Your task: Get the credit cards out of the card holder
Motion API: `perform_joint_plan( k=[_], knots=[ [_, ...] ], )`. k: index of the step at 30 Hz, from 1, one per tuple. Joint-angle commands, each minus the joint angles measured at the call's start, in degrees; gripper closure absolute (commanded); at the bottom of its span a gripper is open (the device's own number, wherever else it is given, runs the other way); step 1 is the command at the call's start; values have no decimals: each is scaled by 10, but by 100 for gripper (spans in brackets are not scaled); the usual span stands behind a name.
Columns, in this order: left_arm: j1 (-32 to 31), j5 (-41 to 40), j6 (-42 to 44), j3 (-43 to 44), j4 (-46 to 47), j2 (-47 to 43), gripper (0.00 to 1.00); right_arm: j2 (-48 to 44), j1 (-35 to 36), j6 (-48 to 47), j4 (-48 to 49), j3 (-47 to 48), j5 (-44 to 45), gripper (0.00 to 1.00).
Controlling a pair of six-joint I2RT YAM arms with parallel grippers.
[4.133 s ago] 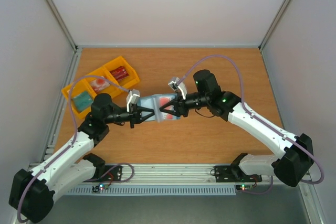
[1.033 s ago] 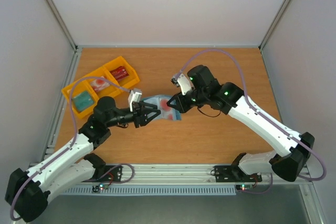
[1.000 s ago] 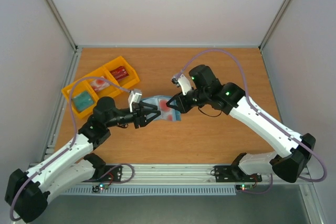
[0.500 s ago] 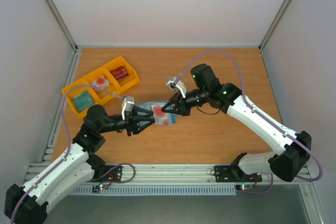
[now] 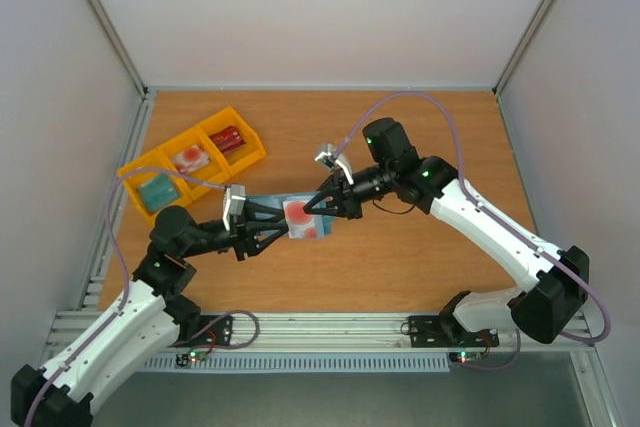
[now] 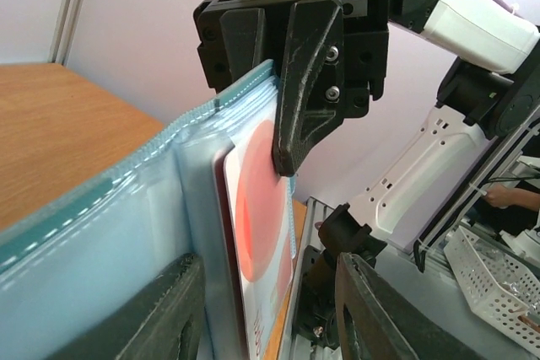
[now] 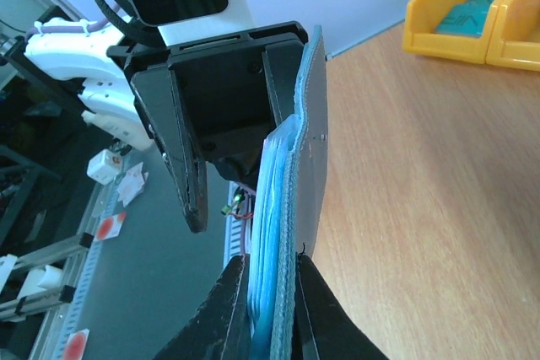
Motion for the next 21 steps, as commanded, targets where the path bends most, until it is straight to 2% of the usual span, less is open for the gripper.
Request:
perform_joint_plan(
  k=[1, 9, 11, 13, 21],
  knots=[
    [-17, -23, 15, -16, 14, 13, 56, 12, 12, 16, 46, 13, -87, 99],
    [-34, -38, 21, -10, 20, 27, 74, 18, 12, 24, 67, 11, -89, 99],
    [-34, -34, 25, -7, 19, 31, 83, 16, 12, 16, 59, 15, -94, 99],
    [-35, -33, 27, -4, 16, 30, 98, 13, 12, 0, 41, 19, -91, 99],
    [-15, -14, 26, 4, 6, 14, 100, -3, -1, -36, -14, 16, -76, 97]
  ],
)
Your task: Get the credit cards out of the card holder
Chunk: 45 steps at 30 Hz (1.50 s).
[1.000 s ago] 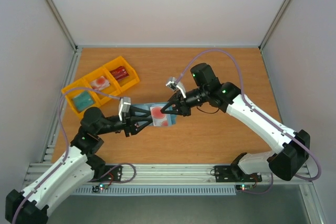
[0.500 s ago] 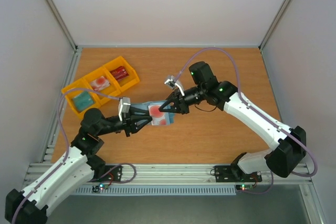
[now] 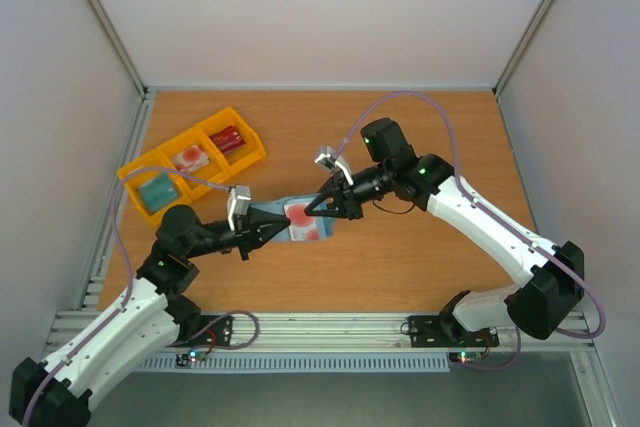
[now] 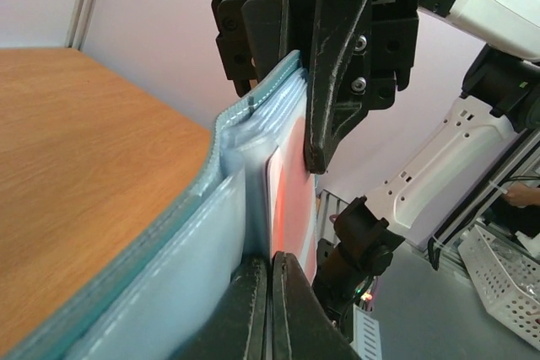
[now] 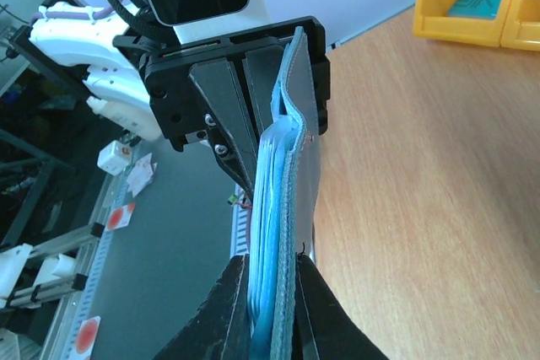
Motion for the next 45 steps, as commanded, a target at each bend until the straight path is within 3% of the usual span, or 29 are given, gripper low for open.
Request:
perform_joint_plan(
  k=[1, 11, 22, 27, 37, 41, 45],
  knots=[
    [8, 20, 9, 14, 10, -4, 100, -23, 4, -28, -4, 15, -53, 95],
    [24, 15, -21, 18, 25, -3, 100, -39, 2, -3, 37, -26, -65, 80],
    [47, 21, -24, 3, 20, -18, 100, -48, -42, -10, 19, -44, -67, 90],
    [49, 25, -20, 1, 18, -18, 100, -50, -45, -21, -3, -41, -55, 84],
    [47, 78, 3, -6, 18, -12, 100, -45, -46, 29, 69, -47, -85, 94],
    [43, 94, 30, 2, 15, -3, 77, -32, -34, 40, 93, -34, -77, 96],
    [38, 93, 38, 11, 10, 10, 63, -19, -19, 33, 95, -21, -69, 96]
  ],
)
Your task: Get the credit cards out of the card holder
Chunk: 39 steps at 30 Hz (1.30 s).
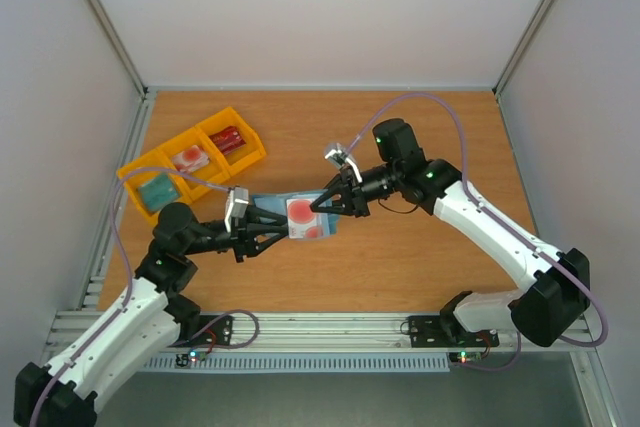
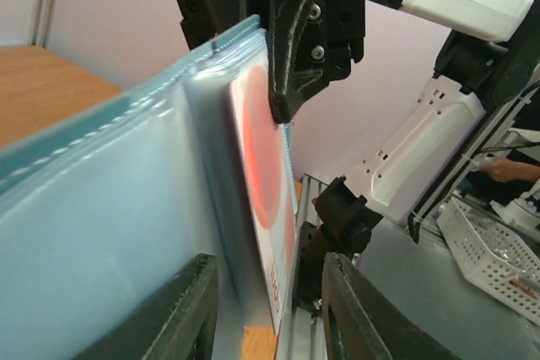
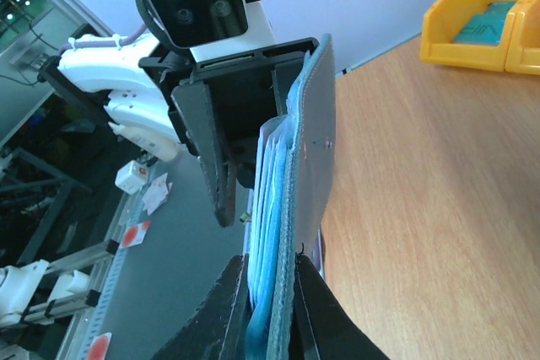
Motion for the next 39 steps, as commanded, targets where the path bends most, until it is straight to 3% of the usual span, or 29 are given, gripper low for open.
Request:
perform_joint_plan(
  k=[1, 6, 9, 11, 12, 18, 23, 27, 31, 36, 39],
  knots=[
    [-5, 5, 18, 8, 10, 14, 62, 13, 20, 2, 26, 28, -18, 96],
    [-11, -15, 5, 11, 18, 13, 64, 20, 36, -4, 21, 34, -13, 96],
    [-15, -18, 9, 16, 16, 17, 80, 26, 41, -5, 22, 37, -13, 96],
    [-16, -19, 9, 16, 18, 16, 97, 26, 42, -5, 26, 36, -14, 96],
    [-16, -19, 10, 16, 18, 15, 99, 26, 41, -6, 26, 35, -13, 96],
    [-15, -40, -3, 9, 22, -2, 100, 19, 40, -20, 3, 28, -14, 92],
    [-9, -65, -36, 7, 37, -7, 100, 2, 35, -26, -15, 9, -23, 71],
    [-4, -68, -44, 4, 39, -13, 100, -7, 26, -31, -29, -4, -27, 68],
    [0, -57, -37, -1, 35, -19, 100, -12, 21, -27, -27, -10, -30, 69],
    [3, -46, -29, 3, 35, -18, 100, -9, 18, -32, -37, -8, -21, 90],
    [7, -30, -14, 7, 19, -19, 100, -17, 13, -39, -45, -7, -20, 97]
  ],
)
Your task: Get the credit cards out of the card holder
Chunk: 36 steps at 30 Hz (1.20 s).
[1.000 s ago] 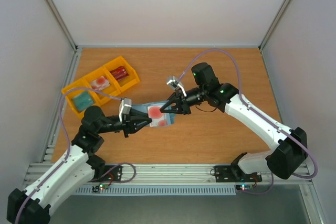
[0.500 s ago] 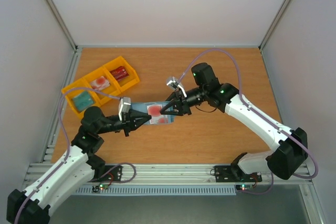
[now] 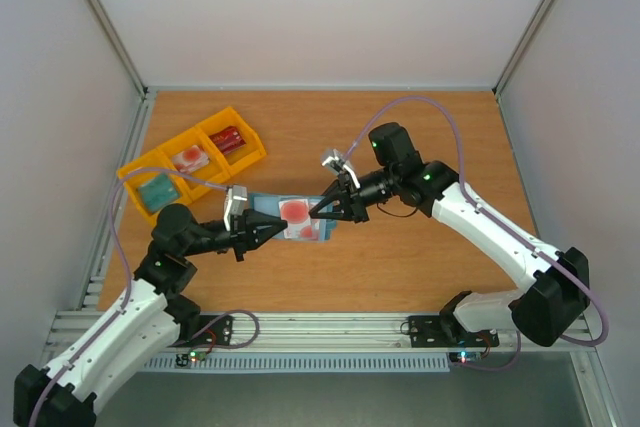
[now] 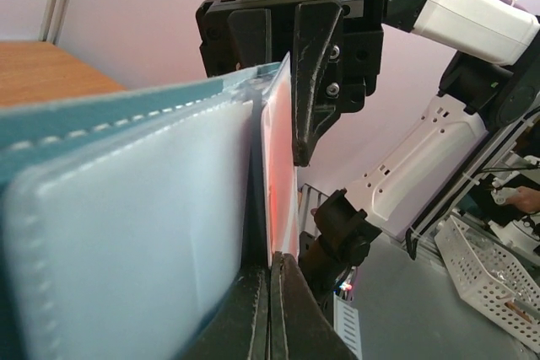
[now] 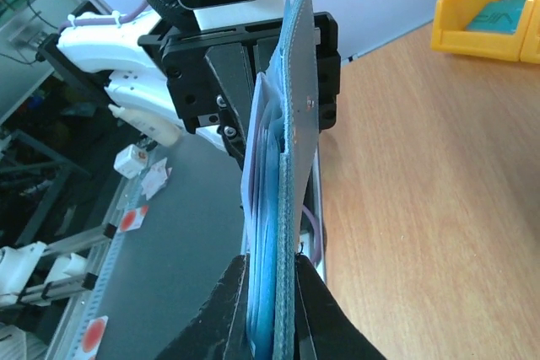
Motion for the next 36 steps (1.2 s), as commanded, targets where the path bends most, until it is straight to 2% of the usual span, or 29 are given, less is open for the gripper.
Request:
perform_joint_plan(
  k=[1, 7, 13, 15, 18, 20, 22, 23, 25, 29, 33, 36],
  knots=[
    [16, -3, 26, 6, 16, -7, 100, -24, -7, -15, -32, -2, -25, 98],
    [22, 3, 77, 16, -50, -10, 100, -46, -31, -39, -77, 4, -19, 98],
    [23, 9, 76, 17, -57, -4, 100, -57, -33, -52, -100, 6, -9, 99],
    [24, 10, 91, 30, -95, -4, 100, -60, -33, -48, -105, 7, 21, 99],
    [33, 1, 188, 87, -257, 8, 100, -69, -52, -23, -110, 6, 119, 99],
    [42, -38, 331, 160, -430, 31, 100, -78, -91, 6, -98, -6, 160, 99],
    [54, -93, 444, 224, -560, 63, 100, -88, -127, 29, -85, -16, 180, 99],
    [62, -119, 517, 257, -614, 84, 100, -92, -140, 39, -80, -19, 191, 99],
    [84, -164, 607, 331, -721, 145, 100, -91, -155, 45, -82, -19, 209, 99],
    [147, -231, 745, 497, -909, 285, 100, -78, -161, 40, -91, -12, 204, 99],
    [226, -290, 835, 656, -1008, 419, 100, -86, -161, 42, -80, -21, 191, 99],
    [286, -308, 861, 719, -1006, 503, 100, -96, -161, 42, -79, -24, 186, 99]
  ],
)
